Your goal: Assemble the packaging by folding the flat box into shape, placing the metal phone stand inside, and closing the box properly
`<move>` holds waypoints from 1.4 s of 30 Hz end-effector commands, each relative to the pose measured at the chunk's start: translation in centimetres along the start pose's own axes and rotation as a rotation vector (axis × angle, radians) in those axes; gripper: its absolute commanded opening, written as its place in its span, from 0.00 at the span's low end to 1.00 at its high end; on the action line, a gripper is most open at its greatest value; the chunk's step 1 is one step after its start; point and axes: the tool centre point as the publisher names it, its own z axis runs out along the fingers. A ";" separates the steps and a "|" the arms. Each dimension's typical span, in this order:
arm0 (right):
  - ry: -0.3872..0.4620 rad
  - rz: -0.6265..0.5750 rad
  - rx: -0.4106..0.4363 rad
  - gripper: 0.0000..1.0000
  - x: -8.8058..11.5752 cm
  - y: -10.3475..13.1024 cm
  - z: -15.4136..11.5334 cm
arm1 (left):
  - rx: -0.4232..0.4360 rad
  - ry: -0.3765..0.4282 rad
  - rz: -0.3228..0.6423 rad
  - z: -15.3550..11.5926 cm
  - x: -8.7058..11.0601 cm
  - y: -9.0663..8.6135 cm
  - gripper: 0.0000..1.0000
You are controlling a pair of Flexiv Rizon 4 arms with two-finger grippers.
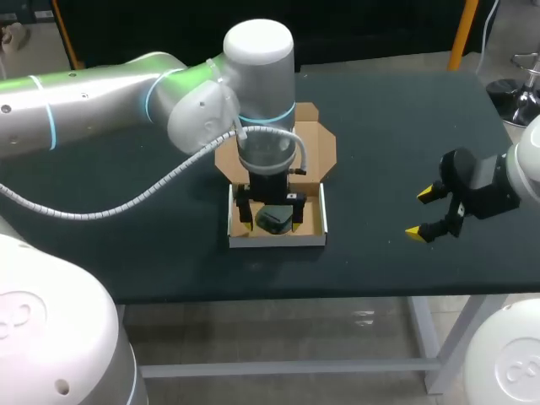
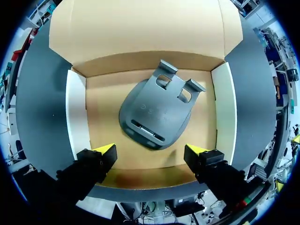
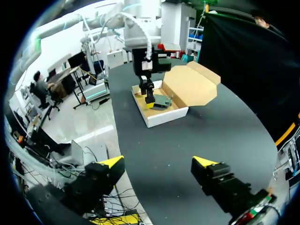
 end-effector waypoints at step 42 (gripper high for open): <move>0.004 -0.001 -0.005 1.00 0.0 -0.1 -0.2 | 0.087 -0.006 -0.046 -2.5 0.5 7.0 1.00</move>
